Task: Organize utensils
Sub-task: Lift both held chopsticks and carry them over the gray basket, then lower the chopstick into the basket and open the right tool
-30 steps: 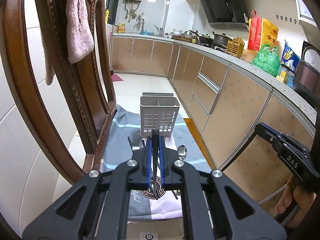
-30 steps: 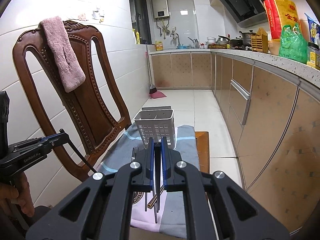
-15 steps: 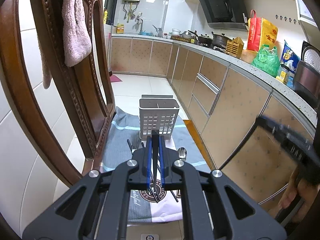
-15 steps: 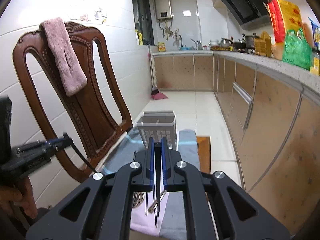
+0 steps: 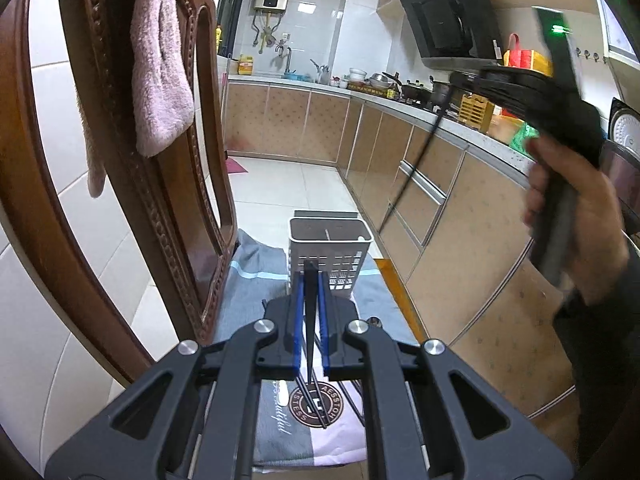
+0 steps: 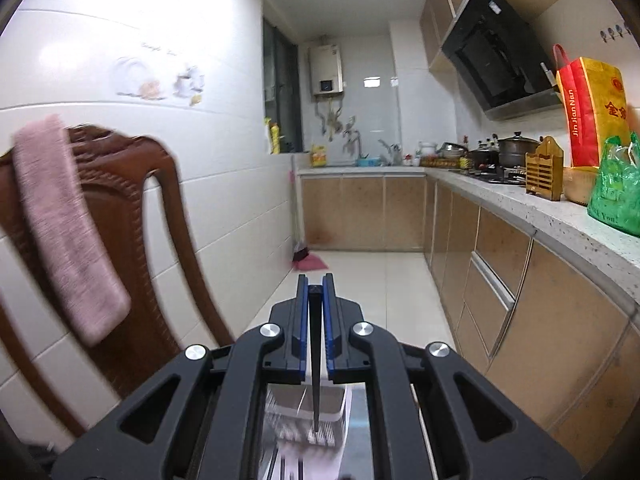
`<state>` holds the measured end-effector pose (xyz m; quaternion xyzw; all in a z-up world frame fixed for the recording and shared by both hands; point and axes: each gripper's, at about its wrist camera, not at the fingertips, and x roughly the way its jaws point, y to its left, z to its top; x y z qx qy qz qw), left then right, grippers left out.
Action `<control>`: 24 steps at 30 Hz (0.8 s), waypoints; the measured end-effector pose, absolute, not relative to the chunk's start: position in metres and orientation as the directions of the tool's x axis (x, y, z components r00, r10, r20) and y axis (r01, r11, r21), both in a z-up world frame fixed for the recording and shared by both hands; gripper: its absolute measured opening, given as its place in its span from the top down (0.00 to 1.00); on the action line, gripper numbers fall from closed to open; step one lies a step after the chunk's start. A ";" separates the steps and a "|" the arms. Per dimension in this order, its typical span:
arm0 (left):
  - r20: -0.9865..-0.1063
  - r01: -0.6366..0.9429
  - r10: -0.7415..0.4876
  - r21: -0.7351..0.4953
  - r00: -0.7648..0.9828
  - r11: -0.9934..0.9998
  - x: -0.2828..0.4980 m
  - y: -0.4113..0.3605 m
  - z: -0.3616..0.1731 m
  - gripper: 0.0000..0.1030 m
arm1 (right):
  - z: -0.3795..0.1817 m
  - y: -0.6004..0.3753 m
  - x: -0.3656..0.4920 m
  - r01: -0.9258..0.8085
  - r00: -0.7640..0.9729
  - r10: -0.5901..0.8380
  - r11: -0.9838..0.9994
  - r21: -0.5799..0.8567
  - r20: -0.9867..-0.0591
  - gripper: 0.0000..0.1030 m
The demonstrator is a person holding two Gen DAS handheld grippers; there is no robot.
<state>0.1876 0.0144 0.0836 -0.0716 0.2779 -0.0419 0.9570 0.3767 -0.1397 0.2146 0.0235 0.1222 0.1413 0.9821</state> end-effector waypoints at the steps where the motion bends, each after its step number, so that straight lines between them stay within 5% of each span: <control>1: -0.529 0.037 -0.118 -0.161 0.841 0.986 0.190 0.017 0.082 0.93 | 0.212 -0.138 0.386 -0.266 0.932 0.278 0.961 0.082 -0.231 0.93; 21: -0.565 0.003 -0.105 -0.179 0.818 0.984 0.212 0.037 0.058 0.93 | 0.070 -0.142 0.478 -0.142 0.861 0.261 0.947 0.288 -0.436 0.91; 24: -0.565 0.005 -0.106 -0.177 0.818 0.984 0.213 0.034 0.060 0.93 | 0.072 -0.142 0.473 -0.149 0.852 0.269 0.947 0.285 -0.449 0.75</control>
